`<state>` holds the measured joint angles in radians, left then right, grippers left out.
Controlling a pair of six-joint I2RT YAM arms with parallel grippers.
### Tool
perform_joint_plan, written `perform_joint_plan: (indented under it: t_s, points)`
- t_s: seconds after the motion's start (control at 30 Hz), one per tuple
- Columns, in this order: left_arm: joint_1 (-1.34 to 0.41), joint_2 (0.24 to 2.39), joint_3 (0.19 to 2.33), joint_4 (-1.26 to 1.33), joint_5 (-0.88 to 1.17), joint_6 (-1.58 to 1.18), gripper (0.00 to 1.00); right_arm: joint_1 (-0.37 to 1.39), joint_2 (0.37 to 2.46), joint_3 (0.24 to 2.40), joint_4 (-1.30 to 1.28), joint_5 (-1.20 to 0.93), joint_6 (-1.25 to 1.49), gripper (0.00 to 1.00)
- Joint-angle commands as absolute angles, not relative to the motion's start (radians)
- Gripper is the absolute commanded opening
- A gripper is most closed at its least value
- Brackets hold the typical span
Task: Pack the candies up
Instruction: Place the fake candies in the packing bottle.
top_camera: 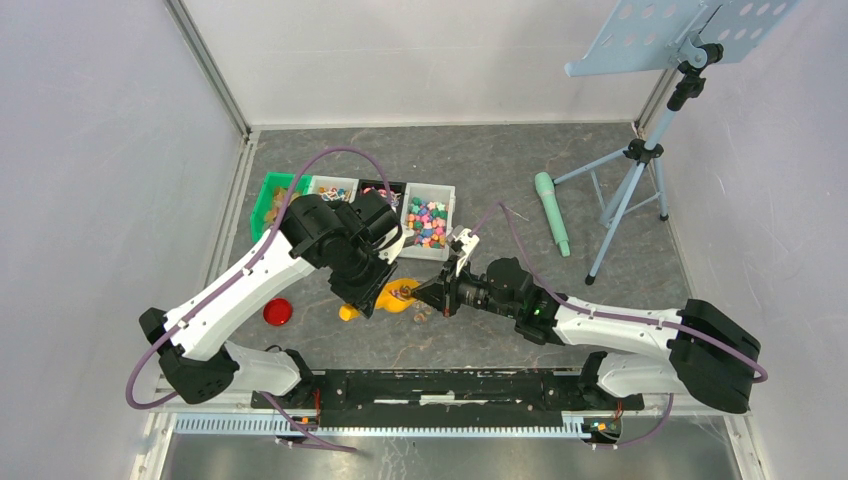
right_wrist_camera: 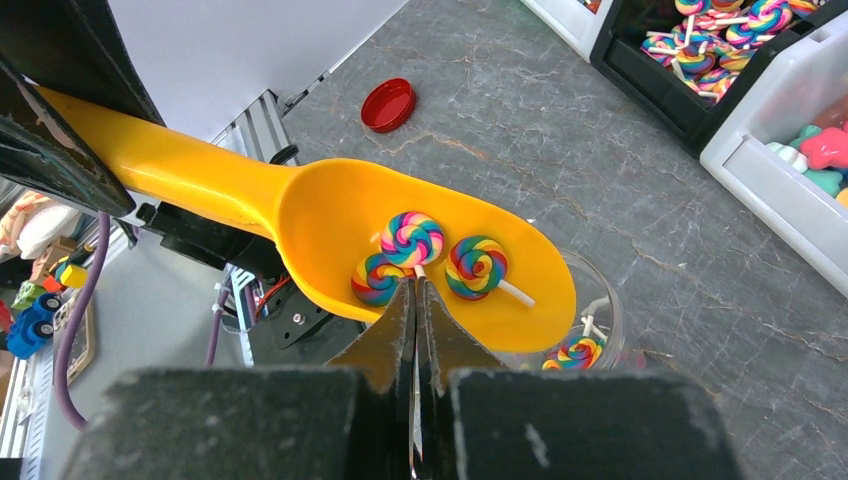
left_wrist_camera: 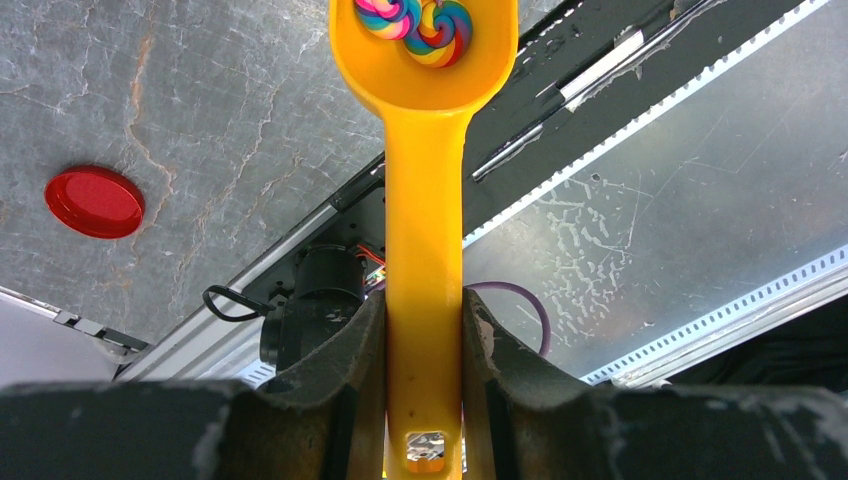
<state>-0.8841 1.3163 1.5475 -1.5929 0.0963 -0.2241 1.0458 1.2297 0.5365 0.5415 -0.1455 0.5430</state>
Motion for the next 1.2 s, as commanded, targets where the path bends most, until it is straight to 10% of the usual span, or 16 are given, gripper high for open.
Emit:
perform_joint_plan:
  t_s: [0.0,1.17]
  points:
    - [-0.890,1.311,1.602,-1.630,0.073,-0.248,0.02,1.065,1.239,0.575,0.542,-0.137,0.517,0.00]
    - [-0.890,1.368,1.697,-1.603,0.071,-0.236,0.02,1.102,1.245,0.570,0.512,-0.104,0.509,0.00]
